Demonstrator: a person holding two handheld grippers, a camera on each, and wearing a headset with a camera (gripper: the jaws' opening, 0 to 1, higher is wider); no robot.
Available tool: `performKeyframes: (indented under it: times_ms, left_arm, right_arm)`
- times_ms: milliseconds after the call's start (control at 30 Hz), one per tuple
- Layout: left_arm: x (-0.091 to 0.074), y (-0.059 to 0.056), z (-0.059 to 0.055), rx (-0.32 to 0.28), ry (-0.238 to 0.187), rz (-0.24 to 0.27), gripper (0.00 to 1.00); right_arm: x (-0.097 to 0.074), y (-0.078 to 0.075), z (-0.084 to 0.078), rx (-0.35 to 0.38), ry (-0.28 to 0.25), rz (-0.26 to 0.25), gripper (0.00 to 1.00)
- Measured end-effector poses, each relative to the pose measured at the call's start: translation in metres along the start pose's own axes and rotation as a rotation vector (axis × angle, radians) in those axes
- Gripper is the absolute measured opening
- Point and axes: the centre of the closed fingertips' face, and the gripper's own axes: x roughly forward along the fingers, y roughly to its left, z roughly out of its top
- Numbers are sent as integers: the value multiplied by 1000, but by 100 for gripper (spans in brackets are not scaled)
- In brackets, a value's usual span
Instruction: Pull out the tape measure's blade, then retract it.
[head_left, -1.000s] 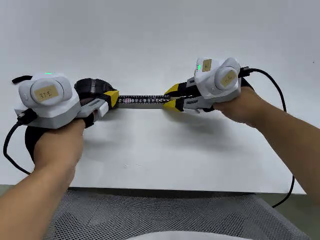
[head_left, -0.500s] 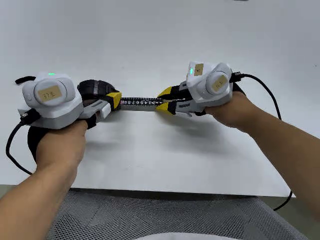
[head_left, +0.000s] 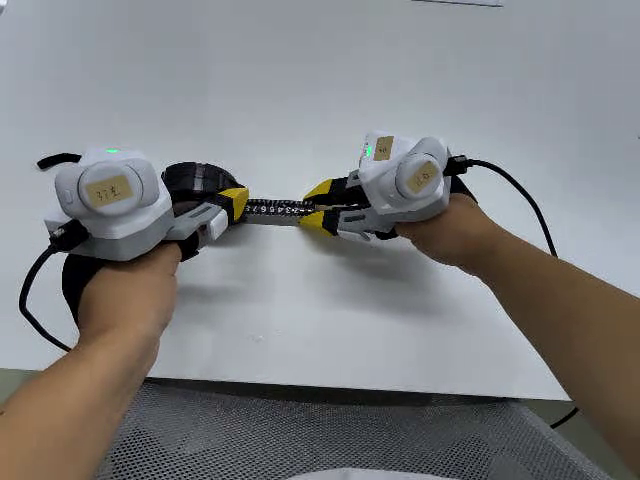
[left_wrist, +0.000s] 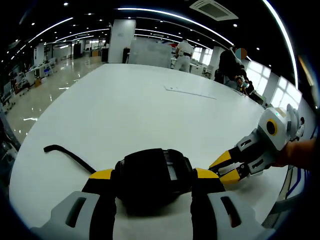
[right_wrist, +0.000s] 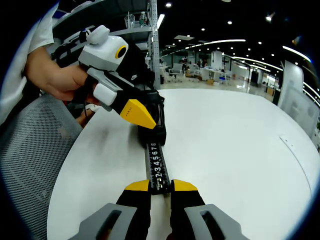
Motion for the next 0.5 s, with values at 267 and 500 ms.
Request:
performKeyframes:
  times_ms: [267, 500]
  left_arm:
    - [0, 0, 0, -6, -1, -1, 55]
    - [0, 0, 0, -10, -1, -1, 55]
  right_arm:
    - [7, 0, 5, -3, -5, 4, 10]
    - [13, 0, 10, 0, -13, 8, 10]
